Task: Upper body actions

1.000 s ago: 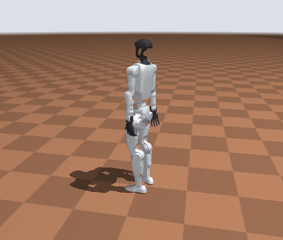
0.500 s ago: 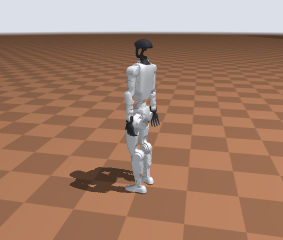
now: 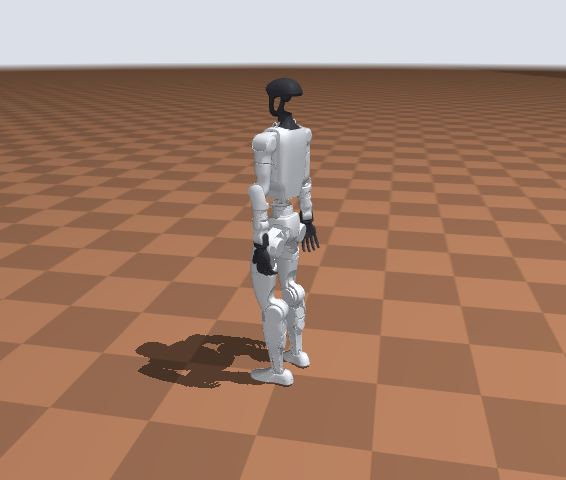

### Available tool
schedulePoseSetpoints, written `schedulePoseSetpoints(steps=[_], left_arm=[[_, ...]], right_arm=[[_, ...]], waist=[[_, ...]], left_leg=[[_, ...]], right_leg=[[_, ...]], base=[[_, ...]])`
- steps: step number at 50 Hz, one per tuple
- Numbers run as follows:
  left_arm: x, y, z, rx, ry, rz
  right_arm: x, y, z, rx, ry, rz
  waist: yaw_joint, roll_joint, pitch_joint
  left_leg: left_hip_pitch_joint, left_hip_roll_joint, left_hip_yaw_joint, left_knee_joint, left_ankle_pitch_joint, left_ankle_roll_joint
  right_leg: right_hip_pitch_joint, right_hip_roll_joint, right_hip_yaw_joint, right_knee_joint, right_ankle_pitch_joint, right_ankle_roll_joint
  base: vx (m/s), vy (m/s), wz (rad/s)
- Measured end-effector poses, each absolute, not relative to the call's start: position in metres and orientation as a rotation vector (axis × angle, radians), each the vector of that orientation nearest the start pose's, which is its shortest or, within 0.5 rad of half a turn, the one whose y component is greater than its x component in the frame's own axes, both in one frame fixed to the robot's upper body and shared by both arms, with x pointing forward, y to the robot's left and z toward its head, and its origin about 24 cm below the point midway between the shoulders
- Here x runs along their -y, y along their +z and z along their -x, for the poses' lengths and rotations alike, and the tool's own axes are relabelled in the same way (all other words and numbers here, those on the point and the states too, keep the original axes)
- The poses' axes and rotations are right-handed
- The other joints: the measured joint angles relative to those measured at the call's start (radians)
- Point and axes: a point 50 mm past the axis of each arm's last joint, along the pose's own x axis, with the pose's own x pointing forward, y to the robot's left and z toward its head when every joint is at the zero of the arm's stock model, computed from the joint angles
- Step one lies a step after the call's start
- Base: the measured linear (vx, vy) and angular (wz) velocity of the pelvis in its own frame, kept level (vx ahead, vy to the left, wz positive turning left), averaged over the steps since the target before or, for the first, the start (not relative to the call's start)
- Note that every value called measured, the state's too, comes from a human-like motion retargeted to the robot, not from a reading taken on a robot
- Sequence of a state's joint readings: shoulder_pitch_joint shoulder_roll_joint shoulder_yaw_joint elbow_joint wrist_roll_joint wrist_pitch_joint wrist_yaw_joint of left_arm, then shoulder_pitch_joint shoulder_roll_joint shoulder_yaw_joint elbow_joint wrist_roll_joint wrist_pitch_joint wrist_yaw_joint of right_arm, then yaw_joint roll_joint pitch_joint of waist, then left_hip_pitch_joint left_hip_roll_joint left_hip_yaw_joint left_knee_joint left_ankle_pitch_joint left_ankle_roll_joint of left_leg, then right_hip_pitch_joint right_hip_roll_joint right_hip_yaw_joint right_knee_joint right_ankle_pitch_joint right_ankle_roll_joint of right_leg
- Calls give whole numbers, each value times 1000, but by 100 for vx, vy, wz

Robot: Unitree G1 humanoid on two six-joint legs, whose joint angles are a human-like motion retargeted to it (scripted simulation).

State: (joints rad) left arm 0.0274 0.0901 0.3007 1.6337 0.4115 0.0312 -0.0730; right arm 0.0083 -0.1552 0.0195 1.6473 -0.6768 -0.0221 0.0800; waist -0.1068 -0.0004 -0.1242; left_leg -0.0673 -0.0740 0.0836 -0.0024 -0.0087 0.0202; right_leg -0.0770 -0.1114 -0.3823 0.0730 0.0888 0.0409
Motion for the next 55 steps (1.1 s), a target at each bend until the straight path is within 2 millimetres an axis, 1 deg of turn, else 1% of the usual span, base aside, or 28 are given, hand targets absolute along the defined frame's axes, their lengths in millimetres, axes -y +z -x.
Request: schedulePoseSetpoints(steps=[5, 7, 8, 14, 17, 20, 22, 25, 26, 28, 30, 33, 35, 38, 40, 42, 43, 45, 47, 50, 52, 55], left_arm=[[-179, -179, 19, -1702, -81, -69], [-179, -179, 16, -1695, -81, -77], [-179, -179, 15, -1689, -79, -83], [-179, -180, 5, -1654, -72, -99], [-179, -180, -1, -1636, -69, -88], [-181, -180, -8, -1612, -71, -88], [-181, -180, -13, -1594, -76, -97], [-184, -180, -20, -1567, -84, -119], [-184, -180, -21, -1562, -84, -127], [-185, -180, -23, -1551, -81, -136], [-183, -181, -22, -1547, -63, -124], [-182, -181, -15, -1552, 3, -54], [-181, -181, -4, -1581, 53, -3], [-177, -179, 26, -1700, 158, 87], [-177, -176, 48, -1774, 236, 169], [-178, -172, 67, -1829, 278, 242], [-179, -170, 75, -1851, 288, 263], [-184, -166, 89, -1887, 307, 266], [-190, -162, 104, -1923, 318, 237], [-193, -156, 122, -1982, 301, 214], [-189, -154, 129, -2002, 289, 235], [-181, -152, 137, -2007, 294, 308]], right_arm=[[208, -176, 14, -1633, 484, 533], [210, -175, 16, -1635, 456, 510], [211, -175, 19, -1639, 440, 500], [221, -171, 38, -1697, 337, 423], [227, -168, 47, -1730, 290, 392], [233, -165, 56, -1760, 243, 354], [236, -164, 60, -1779, 205, 324], [240, -162, 67, -1802, 150, 289], [241, -161, 69, -1806, 140, 283], [242, -161, 69, -1808, 127, 273], [242, -162, 64, -1797, 127, 282], [239, -165, 45, -1746, 151, 327], [233, -168, 30, -1706, 179, 351], [223, -172, 5, -1644, 238, 343], [213, -173, -16, -1599, 286, 325], [200, -174, -45, -1527, 308, 304], [191, -173, -62, -1479, 310, 290], [174, -168, -96, -1367, 312, 255], [159, -162, -129, -1248, 331, 213], [140, -148, -170, -1089, 367, 172], [130, -137, -193, -997, 378, 168], [117, -124, -217, -898, 394, 165]], waist=[[15, -4, 21], [41, -7, 28], [67, -10, 31], [65, 3, 57], [75, 11, 57], [53, 15, 61], [36, 19, 71], [22, 20, 72], [29, 16, 67], [40, 15, 58], [46, 20, 53], [34, 24, 60], [26, 28, 58], [32, 27, 58], [44, 23, 68], [53, 14, 91], [53, 9, 103], [57, -4, 128], [87, -29, 149], [136, -45, 184], [170, -47, 203], [195, -52, 202]], left_leg=[[7, 6, 28, 0, -6, 7], [9, 12, 62, -2, -10, 10], [11, 16, 94, -4, -14, 12], [14, 36, 125, -5, -21, 18], [4, 52, 158, -6, -25, 18], [-2, 53, 155, -4, -23, 18], [2, 53, 142, 0, -23, 17], [7, 50, 128, 8, -28, 12], [8, 47, 133, 10, -31, 10], [8, 47, 135, 17, -37, 5], [8, 56, 133, 27, -44, -3], [5, 67, 128, 59, -61, -15], [-4, 80, 123, 93, -77, -30], [-24, 100, 116, 168, -96, -56], [-40, 112, 117, 238, -73, -72], [-78, 128, 103, 350, 17, -109], [-111, 134, 79, 419, 82, -136], [-193, 137, 38, 565, 198, -164], [-282, 137, 47, 715, 259, -134], [-389, 181, 93, 926, 216, -102], [-444, 210, 124, 1032, 178, -81], [-516, 209, 127, 1132, 143, -95]], right_leg=[[-15, -7, 29, 27, 1, 14], [-27, -9, 63, 46, -5, 22], [-36, -8, 95, 57, -10, 27], [-82, -6, 131, 132, 0, 44], [-118, 6, 182, 189, -21, 75], [-119, 21, 187, 210, -33, 99], [-101, 34, 193, 199, -34, 91], [-66, 26, 119, 148, -38, 37], [-58, 25, 119, 131, -37, 32], [-51, 30, 130, 106, -32, 27], [-41, 31, 114, 82, -22, 22], [-21, 47, 98, 51, -19, -1], [-14, 54, 97, 42, -23, -9], [-2, 58, 93, 39, -33, -18], [6, 58, 100, 43, -39, -21], [14, 50, 106, 48, -45, -26], [16, 43, 107, 51, -48, -26], [19, 27, 104, 55, -53, -28], [24, 3, 111, 56, -52, -35], [43, -16, 110, 54, -50, -48], [45, -21, 121, 58, -51, -54], [37, -28, 133, 57, -50, -61]], base=[[7, -4, -35], [4, -5, -91], [4, -5, -104], [1, -4, -40], [-7, -3, -56], [-10, -4, 2], [-13, -1, 32], [-11, 0, 22], [-5, 1, -3], [-12, -1, -3], [-15, 0, 8], [-18, 1, 14], [-21, 3, 17], [-22, 4, 17], [-22, 2, -3], [-29, 2, 2], [-37, 1, 24], [-35, -1, 32], [-23, -2, 8], [-14, 3, -5], [-12, 6, -24], [-8, 4, -17]])
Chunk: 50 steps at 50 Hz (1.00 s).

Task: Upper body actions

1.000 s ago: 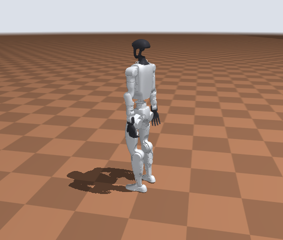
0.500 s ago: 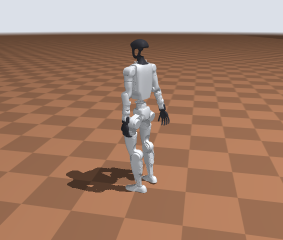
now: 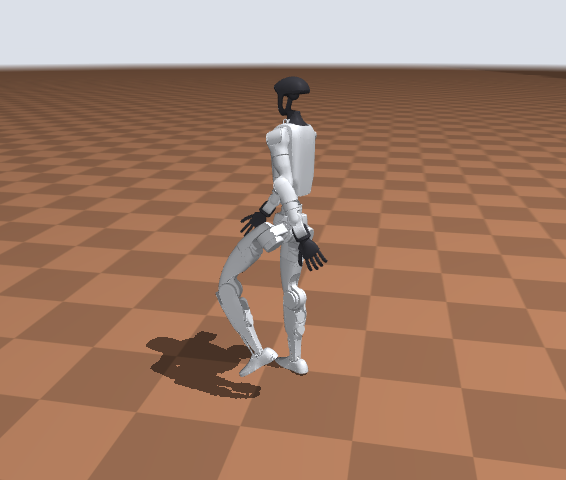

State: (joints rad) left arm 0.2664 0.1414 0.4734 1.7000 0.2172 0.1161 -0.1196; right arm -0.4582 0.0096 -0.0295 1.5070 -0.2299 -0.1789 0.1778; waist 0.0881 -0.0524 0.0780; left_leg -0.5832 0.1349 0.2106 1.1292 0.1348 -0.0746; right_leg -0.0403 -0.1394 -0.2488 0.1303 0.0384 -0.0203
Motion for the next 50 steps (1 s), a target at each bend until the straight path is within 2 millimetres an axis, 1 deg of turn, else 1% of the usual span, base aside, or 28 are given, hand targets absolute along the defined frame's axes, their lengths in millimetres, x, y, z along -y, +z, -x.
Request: schedulePoseSetpoints(steps=[2, 5, 8, 10, 12, 16, 17, 20, 22, 23, 25, 27, 29, 32, 35, 38, 40, 43, 45, 48, 50], left_arm=[[-175, -151, 141, -2006, 316, 359], [-170, -152, 140, -1996, 344, 398], [-172, -155, 133, -1971, 339, 380], [-175, -157, 127, -1952, 318, 353], [-178, -158, 123, -1936, 296, 327], [-184, -161, 113, -1902, 271, 281], [-186, -162, 110, -1892, 266, 269], [-191, -163, 103, -1869, 255, 236], [-193, -164, 99, -1855, 247, 224], [-195, -165, 96, -1847, 247, 219], [-199, -167, 88, -1819, 254, 210], [-205, -168, 77, -1781, 268, 196], [-210, -169, 71, -1756, 291, 187], [-212, -168, 70, -1749, 338, 205], [-211, -167, 75, -1769, 378, 247], [-210, -166, 75, -1784, 400, 278], [-209, -167, 72, -1786, 416, 286], [-208, -169, 60, -1764, 434, 299], [-206, -171, 48, -1735, 432, 311], [-200, -175, 17, -1671, 377, 307], [-191, -176, -10, -1611, 330, 289]], right_arm=[[112, -119, -225, -867, 404, 160], [107, -115, -230, -853, 428, 157], [107, -117, -227, -861, 438, 176], [109, -120, -222, -874, 443, 207], [113, -127, -211, -910, 462, 250], [121, -144, -180, -1042, 503, 299], [124, -147, -172, -1076, 503, 298], [132, -156, -148, -1172, 485, 261], [137, -160, -135, -1223, 459, 224], [139, -162, -130, -1242, 445, 207], [143, -163, -126, -1261, 412, 181], [148, -163, -127, -1252, 384, 164], [152, -162, -128, -1238, 377, 155], [158, -162, -128, -1220, 387, 163], [164, -164, -124, -1208, 378, 190], [171, -166, -113, -1217, 359, 209], [177, -168, -101, -1241, 343, 216], [186, -173, -76, -1300, 304, 228], [192, -175, -58, -1345, 270, 241], [202, -176, -37, -1408, 217, 242], [207, -175, -28, -1443, 190, 243]], waist=[[9, -3, -4], [11, -1, -7], [-4, 3, -21], [-20, 9, -39], [-38, 16, -63], [-66, 41, -103], [-73, 52, -110], [-88, 84, -130], [-104, 93, -152], [-119, 98, -162], [-143, 97, -173], [-146, 89, -170], [-137, 80, -163], [-120, 68, -161], [-118, 59, -159], [-131, 52, -152], [-135, 47, -145], [-130, 45, -135], [-121, 47, -127], [-85, 58, -105], [-74, 67, -83]], left_leg=[[-14, -9, 2, 22, -9, -11], [3, -2, 15, 14, -20, -9], [70, -11, 13, -84, -22, -11], [130, -30, 1, -186, -25, -10], [204, -58, -20, -318, -22, -8], [390, -103, -61, -668, -14, -19], [436, -111, -68, -757, -36, -21], [551, -117, -37, -959, -173, -4], [574, -128, -28, -1038, -192, 25], [574, -129, -41, -1064, -181, 23], [566, -140, -60, -1096, -163, 29], [555, -152, -69, -1102, -163, 42], [552, -164, -69, -1097, -170, 57], [548, -174, -57, -1087, -179, 72], [556, -185, -46, -1088, -186, 87], [563, -195, -44, -1089, -190, 101], [569, -200, -44, -1089, -191, 110], [578, -197, -40, -1088, -192, 121], [583, -189, -26, -1088, -193, 127], [583, -165, 26, -1092, -191, 135], [581, -147, 61, -1096, -187, 139]], right_leg=[[2, -6, 3, -3, -1, -2], [8, -7, -6, -7, -3, -4], [11, -6, -25, -8, -10, -1], [10, -4, -41, -8, -15, 6], [8, -1, -58, -8, -21, 13], [8, 30, -70, 0, -35, 23], [9, 43, -73, 4, -40, 25], [19, 81, -80, 12, -52, 33], [19, 85, -83, 10, -55, 43], [16, 86, -91, 9, -55, 48], [7, 77, -108, 7, -52, 57], [2, 66, -119, 2, -46, 64], [6, 58, -123, -4, -36, 68], [7, 47, -118, -7, -24, 74], [9, 38, -114, -1, -17, 81], [10, 30, -112, 19, -16, 92], [10, 23, -111, 39, -18, 101], [-7, 11, -106, 107, -17, 112], [-37, 2, -96, 186, 13, 120], [-139, -26, -44, 393, 143, 156], [-231, -25, 29, 539, 240, 173]], base=[[0, 0, 0], [0, 0, 8], [5, 0, 36], [13, 0, 43], [18, 0, 35], [24, 1, 10], [25, 0, 8], [31, 0, 4], [35, 0, 18], [28, -2, 40], [12, -5, 45], [9, -7, 27], [21, -6, 4], [25, -2, -18], [28, 2, -18], [26, -1, -4], [29, 1, -3], [26, 1, -14], [20, 1, -46], [3, 0, -91], [-6, -1, -89]])
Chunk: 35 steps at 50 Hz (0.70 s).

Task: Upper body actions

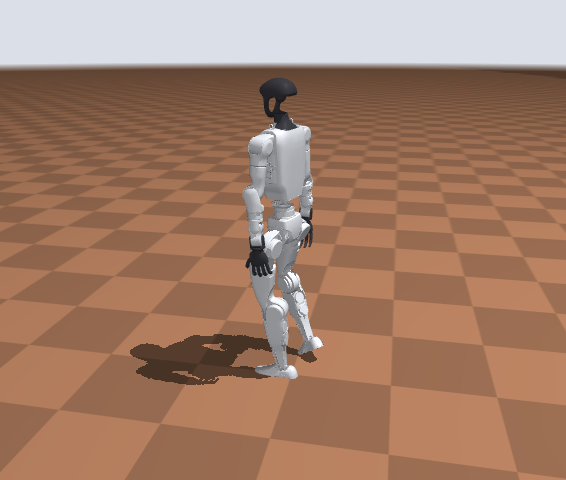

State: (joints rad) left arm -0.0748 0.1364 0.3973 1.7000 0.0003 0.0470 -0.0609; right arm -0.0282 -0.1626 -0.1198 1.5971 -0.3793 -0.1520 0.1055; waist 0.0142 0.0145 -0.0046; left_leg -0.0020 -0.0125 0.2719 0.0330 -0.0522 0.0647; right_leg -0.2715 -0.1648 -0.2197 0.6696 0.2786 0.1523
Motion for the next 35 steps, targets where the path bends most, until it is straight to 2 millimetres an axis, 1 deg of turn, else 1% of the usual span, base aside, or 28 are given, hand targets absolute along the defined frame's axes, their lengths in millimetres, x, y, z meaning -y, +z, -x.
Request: schedulePoseSetpoints(steps=[2, 4, 5, 7, 10, 12, 15, 18, 20, 22, 23, 25, 27, 28, 30, 32, 35], left_arm=[[-182, -177, -40, -1528, 290, 276], [-177, -174, -75, -1423, 251, 269], [-174, -171, -94, -1367, 233, 267], [-170, -163, -130, -1248, 204, 256], [-166, -147, -175, -1081, 160, 231], [-163, -137, -197, -993, 140, 218], [-159, -126, -217, -910, 117, 201], [-159, -125, -219, -883, 120, 193], [-162, -128, -212, -893, 136, 193], [-163, -136, -196, -936, 145, 192], [-165, -140, -189, -959, 145, 192], [-165, -149, -170, -1023, 137, 192], [-164, -156, -153, -1091, 119, 191], [-163, -159, -145, -1123, 107, 192], [-161, -164, -131, -1177, 83, 194], [-160, -167, -121, -1207, 78, 199], [-159, -169, -111, -1232, 96, 211]], right_arm=[[212, -175, -19, -1479, 181, 243], [216, -174, -11, -1515, 176, 236], [218, -174, -6, -1533, 173, 229], [222, -173, 5, -1573, 155, 208], [229, -169, 30, -1656, 111, 174], [233, -166, 48, -1715, 84, 163], [236, -161, 73, -1804, 53, 157], [238, -158, 86, -1854, 38, 161], [237, -158, 88, -1858, 36, 156], [234, -159, 89, -1847, 30, 144], [234, -160, 85, -1829, 26, 138], [231, -162, 78, -1796, 17, 126], [228, -164, 69, -1760, 19, 117], [226, -166, 63, -1743, 27, 114], [222, -169, 49, -1705, 60, 118], [219, -172, 30, -1654, 104, 154], [214, -175, -3, -1561, 182, 246]], waist=[[-28, 23, 29], [-76, 41, 58], [-101, 46, 71], [-142, 49, 89], [-170, 51, 97], [-170, 48, 91], [-157, 42, 83], [-142, 41, 72], [-138, 39, 62], [-134, 40, 35], [-129, 29, 28], [-118, 14, 9], [-105, 1, -4], [-99, -8, -8], [-85, -17, -15], [-60, -17, -22], [-57, -6, -24]], left_leg=[[4, 25, 11, -2, 6, 5], [5, 38, 10, -4, 13, 14], [5, 42, 8, -7, 16, 18], [4, 48, 6, -11, 23, 24], [2, 57, 2, -18, 31, 29], [-1, 57, 4, -22, 33, 30], [6, 56, 15, -26, 32, 29], [16, 56, 36, -31, 28, 23], [22, 50, 46, -36, 24, 19], [19, 40, 48, -38, 19, 16], [24, 23, 53, -43, 17, 16], [26, -4, 56, -45, 11, 16], [31, -28, 57, -45, 5, 14], [36, -40, 57, -46, 2, 13], [43, -54, 60, -49, -2, 8], [44, -53, 81, -50, -8, -1], [38, -41, 88, -46, -12, -14]], right_leg=[[-83, 28, 38, 134, 31, -15], [-158, 8, -1, 268, -1, -46], [-194, -7, -23, 329, -17, -70], [-252, -17, -43, 416, -41, -97], [-318, 8, -37, 483, -48, -86], [-335, 19, -34, 482, -38, -74], [-307, 32, -22, 422, -17, -61], [-215, 80, 21, 263, 17, -28], [-133, 105, 46, 128, 47, -16], [-45, 117, 58, -35, 94, 1], [-4, 110, 69, -108, 111, 11], [76, 102, 72, -256, 60, 27], [146, 73, -15, -365, -69, -13], [174, 64, -58, -418, -113, -36], [208, 71, -79, -504, -168, -78], [214, 75, -76, -556, -158, -88], [213, 82, -84, -600, -129, -92]], base=[[-9, 4, -41], [-10, 7, -3], [-10, 6, 6], [-4, 2, 3], [0, 0, 0], [0, 0, 0], [2, 0, -15], [1, 2, -33], [0, 1, -13], [0, 0, 0], [0, 0, 0], [0, 0, 0], [-3, -1, 4], [-9, -2, 5], [-14, -3, -12], [-23, -6, -40], [-27, -7, -13]])
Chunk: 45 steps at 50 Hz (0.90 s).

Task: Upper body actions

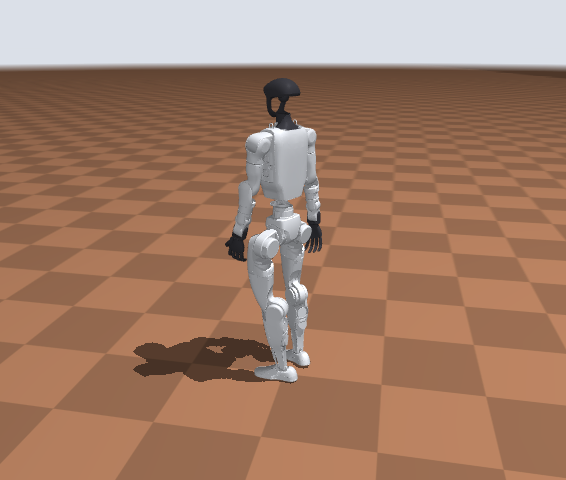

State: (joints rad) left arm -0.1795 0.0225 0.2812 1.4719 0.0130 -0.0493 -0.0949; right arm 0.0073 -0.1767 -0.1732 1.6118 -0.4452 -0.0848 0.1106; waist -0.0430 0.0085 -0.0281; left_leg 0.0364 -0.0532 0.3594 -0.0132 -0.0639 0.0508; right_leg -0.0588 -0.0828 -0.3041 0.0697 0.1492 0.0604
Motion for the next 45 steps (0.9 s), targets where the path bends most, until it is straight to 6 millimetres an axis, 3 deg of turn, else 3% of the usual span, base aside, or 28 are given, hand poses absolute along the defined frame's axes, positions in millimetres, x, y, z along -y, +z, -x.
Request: schedulePoseSetpoints(steps=[5, 10, 14, 17, 20, 22, 27, 30, 33, 37, 45], left_arm=[[-163, -173, -95, -1278, 117, 219], [-168, -178, -66, -1382, 108, 192], [-174, -181, -30, -1453, 151, 173], [-174, -182, 4, -1541, 227, 197], [-169, -180, 34, -1636, 290, 278], [-167, -177, 53, -1695, 317, 333], [-155, -166, 102, -1863, 314, 397], [-149, -160, 122, -1925, 303, 406], [-145, -157, 133, -1955, 307, 417], [-146, -157, 130, -1940, 329, 448], [-163, -169, 95, -1795, 338, 418]], right_arm=[[209, -175, -45, -1403, 283, 396], [211, -174, -41, -1426, 244, 360], [212, -173, -30, -1500, 180, 296], [208, -174, -36, -1501, 190, 315], [192, -173, -63, -1432, 237, 336], [179, -169, -91, -1338, 284, 330], [150, -153, -156, -1122, 352, 322], [132, -139, -191, -984, 383, 306], [122, -127, -212, -895, 405, 306], [119, -124, -218, -874, 417, 329], [127, -143, -182, -1005, 400, 271]], waist=[[-18, 19, 5], [-33, 31, 10], [-18, 22, 13], [-1, 11, 27], [3, -4, 51], [40, -25, 76], [143, -48, 105], [167, -62, 118], [186, -67, 118], [182, -56, 99], [115, -28, 20]], left_leg=[[-8, 21, -6, 8, 0, -21], [-10, 45, -41, 45, -15, -45], [-54, 78, -54, 171, -46, -80], [-126, 109, -76, 345, 54, -116], [-268, 137, -156, 591, 246, -156], [-372, 151, -145, 765, 309, -97], [-570, 208, -93, 1089, 221, -71], [-650, 188, -102, 1186, 200, -90], [-666, 179, -99, 1195, 205, -112], [-618, 193, -92, 1103, 210, -100], [-361, 94, -173, 623, 281, -125]], right_leg=[[-11, 20, 0, 3, -17, -25], [11, 34, -20, 4, -49, -40], [31, 35, -27, -8, -69, -54], [45, 25, -27, -18, -75, -60], [55, 3, -67, -34, -79, -65], [57, -17, -59, -34, -77, -72], [48, -38, -38, -31, -71, -96], [49, -48, -30, -35, -72, -105], [51, -56, -20, -35, -77, -107], [56, -48, -40, -37, -90, -104], [61, -26, -106, -46, -116, -85]], base=[[-27, -7, 8], [-19, -3, 35], [-21, -2, 22], [-27, -4, 26], [-38, -4, 58], [-29, -2, 5], [-18, 3, -24], [-13, 0, -13], [-2, 0, -5], [1, 2, 39], [11, -1, 51]])
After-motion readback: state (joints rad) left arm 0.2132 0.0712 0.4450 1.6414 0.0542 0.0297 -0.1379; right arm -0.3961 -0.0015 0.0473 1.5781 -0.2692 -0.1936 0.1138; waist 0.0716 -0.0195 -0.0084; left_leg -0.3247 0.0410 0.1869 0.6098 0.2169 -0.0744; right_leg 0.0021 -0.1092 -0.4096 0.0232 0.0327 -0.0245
